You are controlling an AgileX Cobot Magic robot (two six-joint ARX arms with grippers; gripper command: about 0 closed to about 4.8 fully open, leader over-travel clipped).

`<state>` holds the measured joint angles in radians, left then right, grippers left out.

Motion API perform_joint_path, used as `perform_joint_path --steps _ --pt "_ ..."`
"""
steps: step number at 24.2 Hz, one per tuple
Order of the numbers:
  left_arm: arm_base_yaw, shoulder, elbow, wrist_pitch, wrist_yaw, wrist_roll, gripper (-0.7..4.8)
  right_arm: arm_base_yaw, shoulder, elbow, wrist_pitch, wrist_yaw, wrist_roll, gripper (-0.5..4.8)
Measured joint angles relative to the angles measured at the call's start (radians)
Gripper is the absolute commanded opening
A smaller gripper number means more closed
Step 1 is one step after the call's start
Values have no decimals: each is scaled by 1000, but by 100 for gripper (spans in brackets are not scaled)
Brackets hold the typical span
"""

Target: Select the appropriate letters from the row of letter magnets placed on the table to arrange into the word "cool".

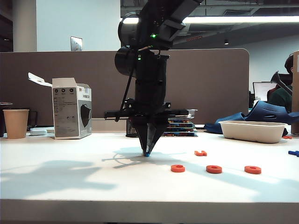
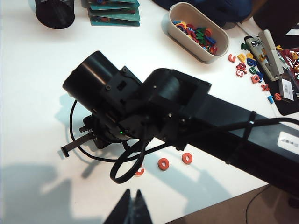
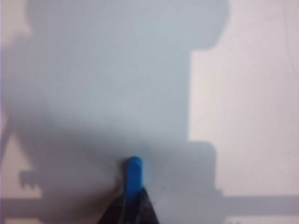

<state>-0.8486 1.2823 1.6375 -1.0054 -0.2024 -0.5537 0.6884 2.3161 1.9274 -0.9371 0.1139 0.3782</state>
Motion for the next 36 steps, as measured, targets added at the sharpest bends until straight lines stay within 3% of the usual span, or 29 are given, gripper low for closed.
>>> perform_joint_path --steps 4,8,12,21,26,32,36 --pt "0 0 0 3 0 0 -5 -6 8 46 -41 9 -27 -9" --pt "0 0 0 7 0 0 -5 -59 5 126 -183 29 -59 -9" --pt "0 0 0 7 0 0 -5 -166 -233 151 -236 50 -89 -9" --pt "0 0 0 7 0 0 -5 -352 -502 120 -310 47 -131 -8" --pt "0 -1 0 7 0 0 -5 -410 -626 -115 -289 47 -139 -8" --pt "0 -1 0 7 0 0 -5 -404 -826 -577 -86 6 -137 -8" --pt "0 -1 0 7 0 0 -5 -401 -843 -716 2 -27 -135 -9"
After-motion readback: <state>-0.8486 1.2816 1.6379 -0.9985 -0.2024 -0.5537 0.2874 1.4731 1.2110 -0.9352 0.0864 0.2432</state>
